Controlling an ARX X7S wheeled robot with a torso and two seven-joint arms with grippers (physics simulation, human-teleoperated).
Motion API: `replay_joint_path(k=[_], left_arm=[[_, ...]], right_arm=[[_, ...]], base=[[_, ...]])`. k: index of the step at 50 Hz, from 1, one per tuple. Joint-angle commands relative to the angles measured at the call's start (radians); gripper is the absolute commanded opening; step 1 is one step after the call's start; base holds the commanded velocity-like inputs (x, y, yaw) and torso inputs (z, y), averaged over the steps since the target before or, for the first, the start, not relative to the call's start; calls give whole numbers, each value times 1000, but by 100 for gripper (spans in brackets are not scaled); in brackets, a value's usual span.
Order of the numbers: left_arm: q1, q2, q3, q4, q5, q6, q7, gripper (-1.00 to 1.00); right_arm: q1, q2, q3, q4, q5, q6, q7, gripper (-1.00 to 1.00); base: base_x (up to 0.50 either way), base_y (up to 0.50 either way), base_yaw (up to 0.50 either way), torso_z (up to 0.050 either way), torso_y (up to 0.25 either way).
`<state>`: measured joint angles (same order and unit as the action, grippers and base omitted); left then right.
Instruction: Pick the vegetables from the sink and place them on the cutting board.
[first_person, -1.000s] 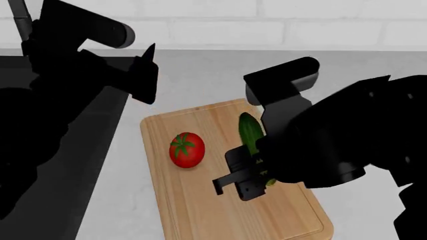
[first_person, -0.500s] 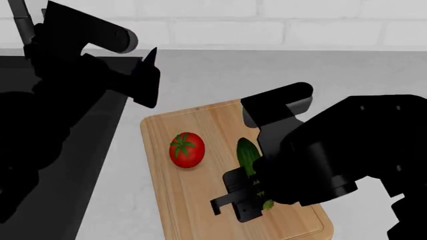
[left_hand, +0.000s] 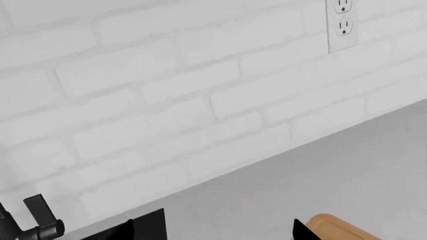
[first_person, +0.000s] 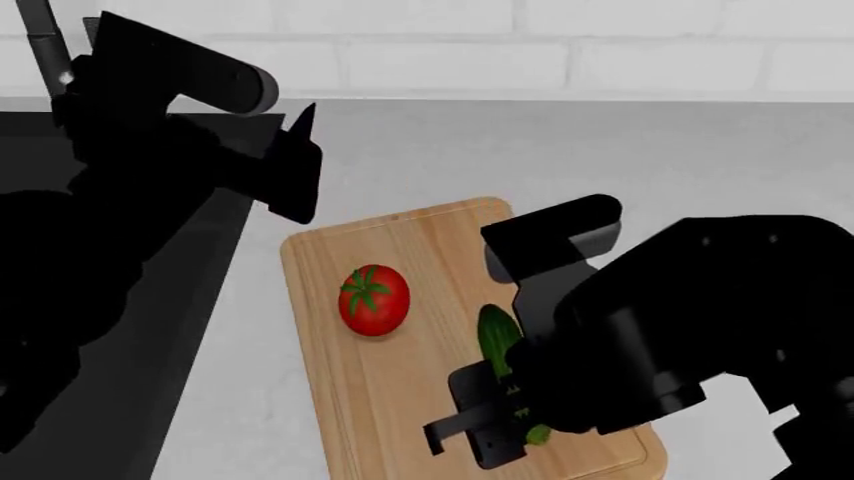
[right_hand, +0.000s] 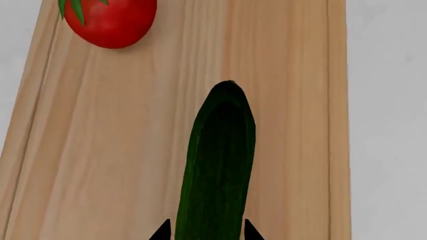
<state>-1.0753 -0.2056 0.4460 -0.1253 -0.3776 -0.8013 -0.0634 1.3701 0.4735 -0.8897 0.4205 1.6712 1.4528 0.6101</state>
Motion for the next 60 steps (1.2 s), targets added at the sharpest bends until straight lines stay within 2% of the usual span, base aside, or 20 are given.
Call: replay_joint_path(k=[1, 29, 30, 44, 51, 57, 60], left_arm=[[4, 24, -27, 6, -8, -17, 25, 100], [11, 16, -20, 8, -21, -12, 18, 100], [10, 16, -19, 9, -22, -13, 17, 100], [6, 17, -12, -1, -25, -4, 16, 100], [13, 14, -15, 11, -29, -7, 7, 100], [43, 8, -14, 32, -3, 80, -8, 100], [51, 2, -19, 43, -3, 73, -21, 100]], right_arm=[[-23, -33, 6, -6, -44, -11, -66, -100], [-58, -36, -48, -14, -65, -46, -92, -100], [-56, -36, -53, -16, -70, -44, -95, 100], [-12, -30, -61, -8, -61, -35, -97, 100], [46, -9, -14, -35, -54, -79, -90, 100], [70, 33, 40, -108, -35, -128, -24, 100], [72, 64, 60, -163, -41, -155, 9, 100]], base=[[0, 0, 0, 0, 0], [0, 0, 1, 0, 0], [12, 3, 3, 0, 0], [1, 1, 2, 0, 0], [0, 0, 0, 0, 0], [0, 0, 0, 0, 0], [0, 0, 0, 0, 0]])
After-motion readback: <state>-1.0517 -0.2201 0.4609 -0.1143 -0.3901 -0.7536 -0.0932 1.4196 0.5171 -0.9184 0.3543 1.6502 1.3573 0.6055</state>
